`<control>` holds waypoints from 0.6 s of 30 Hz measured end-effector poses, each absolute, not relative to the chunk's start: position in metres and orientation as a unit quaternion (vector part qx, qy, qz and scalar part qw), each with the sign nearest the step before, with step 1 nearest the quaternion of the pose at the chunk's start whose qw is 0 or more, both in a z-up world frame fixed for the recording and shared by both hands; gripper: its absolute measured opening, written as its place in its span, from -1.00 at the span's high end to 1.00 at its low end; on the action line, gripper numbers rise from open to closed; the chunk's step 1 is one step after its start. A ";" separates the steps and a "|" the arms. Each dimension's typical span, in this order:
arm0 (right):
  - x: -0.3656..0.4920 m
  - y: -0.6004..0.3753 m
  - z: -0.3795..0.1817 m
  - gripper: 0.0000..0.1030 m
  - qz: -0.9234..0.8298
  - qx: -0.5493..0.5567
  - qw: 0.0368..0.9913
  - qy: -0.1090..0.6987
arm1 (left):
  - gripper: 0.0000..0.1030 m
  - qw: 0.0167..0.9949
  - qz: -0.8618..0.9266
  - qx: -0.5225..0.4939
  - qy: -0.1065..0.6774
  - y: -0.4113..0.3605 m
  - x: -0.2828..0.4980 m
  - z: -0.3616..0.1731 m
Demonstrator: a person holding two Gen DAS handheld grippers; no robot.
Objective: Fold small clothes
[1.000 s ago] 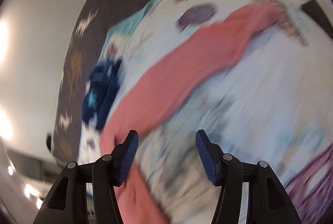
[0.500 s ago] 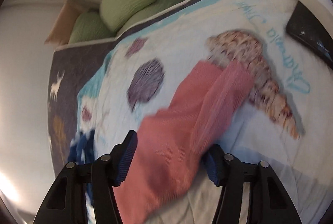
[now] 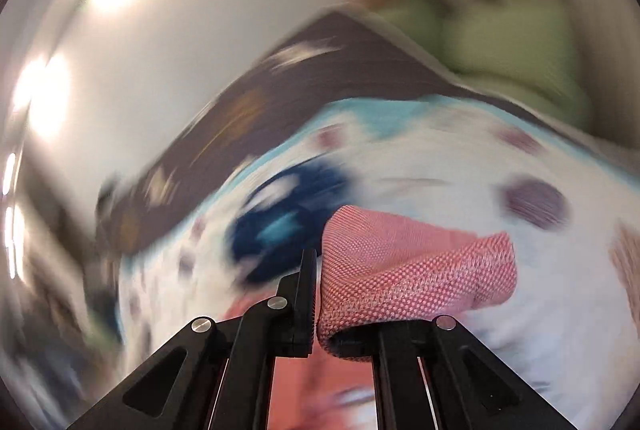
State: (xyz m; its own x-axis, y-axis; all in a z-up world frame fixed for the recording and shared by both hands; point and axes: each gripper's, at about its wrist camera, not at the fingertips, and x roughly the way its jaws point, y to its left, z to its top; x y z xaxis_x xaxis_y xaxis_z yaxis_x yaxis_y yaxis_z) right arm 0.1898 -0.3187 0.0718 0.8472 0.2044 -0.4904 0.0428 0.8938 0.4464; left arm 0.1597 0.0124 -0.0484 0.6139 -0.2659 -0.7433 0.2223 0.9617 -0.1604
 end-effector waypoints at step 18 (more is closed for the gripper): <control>0.146 -0.197 -0.002 -0.02 0.202 0.116 0.880 0.413 | -0.61 0.886 -0.207 -0.117 0.398 0.006 0.172 -0.018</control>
